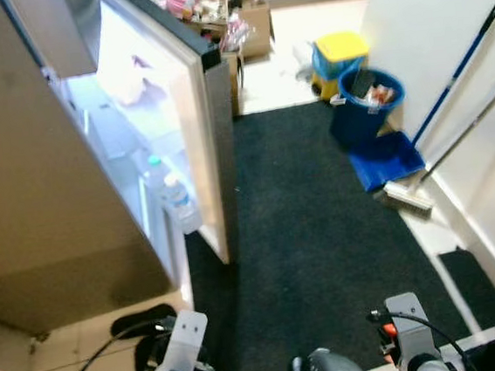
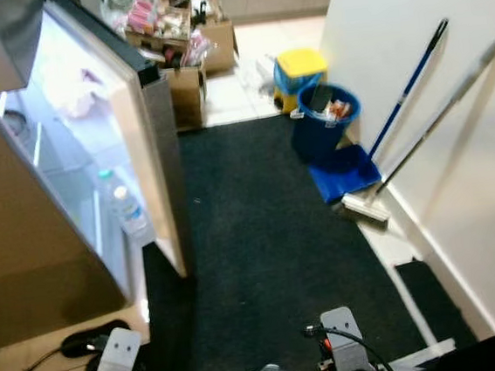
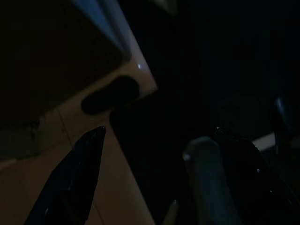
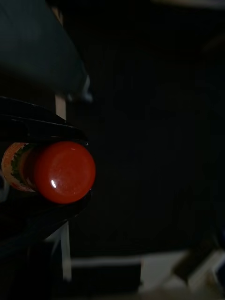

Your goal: Restocking fridge

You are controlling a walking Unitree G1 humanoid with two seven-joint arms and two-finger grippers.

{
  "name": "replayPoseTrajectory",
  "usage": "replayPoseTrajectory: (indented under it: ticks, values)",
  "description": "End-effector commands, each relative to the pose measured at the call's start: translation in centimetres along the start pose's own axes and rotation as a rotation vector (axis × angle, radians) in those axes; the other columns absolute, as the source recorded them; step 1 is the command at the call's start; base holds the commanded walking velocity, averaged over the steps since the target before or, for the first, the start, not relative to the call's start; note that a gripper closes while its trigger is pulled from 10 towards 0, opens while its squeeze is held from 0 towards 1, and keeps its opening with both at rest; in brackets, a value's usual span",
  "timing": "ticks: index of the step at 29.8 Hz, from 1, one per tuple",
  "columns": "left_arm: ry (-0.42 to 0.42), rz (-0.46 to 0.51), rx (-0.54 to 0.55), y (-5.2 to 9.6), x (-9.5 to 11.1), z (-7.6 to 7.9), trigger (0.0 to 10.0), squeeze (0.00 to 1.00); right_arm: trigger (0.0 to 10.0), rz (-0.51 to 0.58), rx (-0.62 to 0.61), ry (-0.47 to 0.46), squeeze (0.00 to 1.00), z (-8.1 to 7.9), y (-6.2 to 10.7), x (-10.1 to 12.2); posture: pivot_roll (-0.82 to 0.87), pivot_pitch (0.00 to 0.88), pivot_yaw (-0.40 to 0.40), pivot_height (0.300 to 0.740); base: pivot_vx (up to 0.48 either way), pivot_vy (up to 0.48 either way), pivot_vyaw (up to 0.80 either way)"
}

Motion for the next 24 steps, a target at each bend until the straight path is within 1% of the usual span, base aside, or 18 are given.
replayPoseTrajectory:
  ticks: [1, 13, 15, 19, 24]
  values:
    - [0.004, -0.042, 0.009, 0.46, -1.43, -0.03, 10.0, 0.0, 10.0, -0.012, 0.003, -0.007, 0.0, -0.44, 0.04, -0.23, 0.0, 0.164, -0.086, 0.74, 0.304, 0.0, 0.0]
    - [0.013, -0.048, 0.037, 0.13, -1.26, -0.45, 10.0, 0.0, 10.0, -0.021, -0.022, -0.003, 0.0, 0.02, 0.01, -0.27, 0.0, 0.167, -0.087, 0.74, 0.304, 0.0, 0.0]
    - [0.022, -0.038, 0.041, 0.08, -1.08, -0.53, 10.0, 0.0, 10.0, -0.01, -0.025, -0.016, 0.0, 0.14, -0.02, -0.08, 0.0, 0.167, -0.088, 0.74, 0.281, 0.0, 0.0]
    - [0.051, -0.016, 0.043, 0.04, -0.74, -0.61, 10.0, 0.0, 10.0, 0.009, -0.023, -0.036, 0.0, 0.24, -0.1, 0.33, 0.0, 0.166, -0.088, 0.74, 0.0, 0.0, 0.0]
    - [0.053, -0.007, 0.039, 0.03, -0.61, -0.59, 10.0, 0.0, 10.0, 0.013, -0.019, -0.037, 0.0, 0.23, -0.14, 0.47, 0.0, 0.165, -0.088, 0.74, 0.0, 0.0, 0.0]
Point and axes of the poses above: a point about 5 cm out from each wrist's last joint towards the gripper, its own y axis pointing back from the gripper into the wrist, its own x axis along the axis of the wrist's last joint, z = x × y, the point moved 4 cm from there along -y, pointing out of the wrist towards the gripper, and after that the axes turned 8 degrees about y, right-handed, at the moved point
